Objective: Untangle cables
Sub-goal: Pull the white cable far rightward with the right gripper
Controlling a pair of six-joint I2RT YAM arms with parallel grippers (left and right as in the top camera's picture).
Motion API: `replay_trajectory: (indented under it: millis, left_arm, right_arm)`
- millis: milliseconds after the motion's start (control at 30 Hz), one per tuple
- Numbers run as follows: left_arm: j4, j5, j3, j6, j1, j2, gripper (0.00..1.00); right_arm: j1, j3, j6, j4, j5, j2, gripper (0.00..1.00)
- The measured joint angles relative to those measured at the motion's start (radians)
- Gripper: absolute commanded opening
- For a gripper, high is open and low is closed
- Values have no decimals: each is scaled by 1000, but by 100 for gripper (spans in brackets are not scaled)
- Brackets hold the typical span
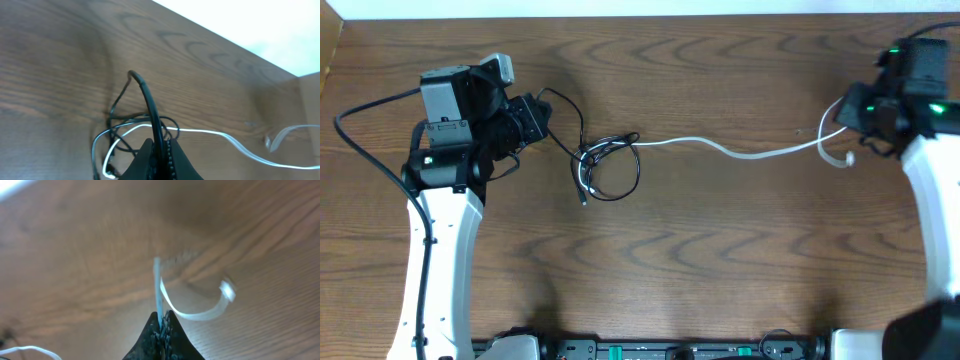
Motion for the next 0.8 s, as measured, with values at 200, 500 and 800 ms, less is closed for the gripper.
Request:
replay_trajectory:
  millis: [200, 500, 800]
  left_arm:
    - [-51, -60, 0, 0, 0, 0, 8]
    - [-113, -171, 0, 0, 0, 0, 7]
    - [-117, -235, 0, 0, 0, 0, 7]
  right_arm:
    - [-196, 1, 5, 140, -206, -193, 1]
    - [-553, 2, 124, 218, -463, -399, 1]
    - [-623, 2, 134, 98, -512, -373, 1]
